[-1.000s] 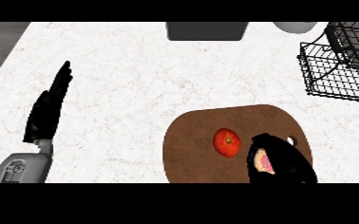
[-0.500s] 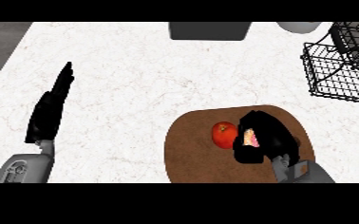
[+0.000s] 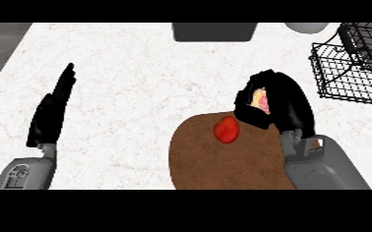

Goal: Pick the cupcake from the cutting board and place it in the tiered basket

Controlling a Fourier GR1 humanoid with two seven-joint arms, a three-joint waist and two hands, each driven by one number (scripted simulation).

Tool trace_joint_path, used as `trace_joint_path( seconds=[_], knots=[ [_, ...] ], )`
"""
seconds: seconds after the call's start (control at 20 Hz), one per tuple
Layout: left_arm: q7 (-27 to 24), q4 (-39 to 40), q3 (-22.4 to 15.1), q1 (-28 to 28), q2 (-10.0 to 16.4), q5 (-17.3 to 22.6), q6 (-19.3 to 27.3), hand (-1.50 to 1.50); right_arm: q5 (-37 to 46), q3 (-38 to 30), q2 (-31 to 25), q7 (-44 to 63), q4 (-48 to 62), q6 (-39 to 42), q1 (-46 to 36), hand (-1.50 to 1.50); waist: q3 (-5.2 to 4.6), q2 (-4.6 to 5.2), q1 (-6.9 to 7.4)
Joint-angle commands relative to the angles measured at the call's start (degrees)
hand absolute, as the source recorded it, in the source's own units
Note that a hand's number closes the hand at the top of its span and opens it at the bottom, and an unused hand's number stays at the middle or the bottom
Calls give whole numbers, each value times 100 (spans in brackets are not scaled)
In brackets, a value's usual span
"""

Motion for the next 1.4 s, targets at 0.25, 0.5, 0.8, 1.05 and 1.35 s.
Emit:
trace_joint_path(
  seconds=[0.25,0.5,0.8,1.05,1.35],
  knots=[
    [-45,-292,31,391,9,-45,-36,0,479,-1212,-635,451,-1254,82,-790,150,1,-14,-8],
    [-2,59,224,-33,116,136,-277,0,452,-1879,-1511,198,-570,843,-1630,150,-3,18,-4],
    [602,-575,61,-82,-42,-92,-165,0,-287,-2693,-1669,-534,97,1192,-1783,150,4,12,30],
    [-16,231,68,-296,-211,-288,-81,0,-66,-2738,-1938,-1616,1091,1155,-1794,150,1,41,34],
    [109,-70,45,-122,-245,-332,-99,0,704,-2656,-2463,-2223,2144,997,-2202,150,1,50,97]
  ],
)
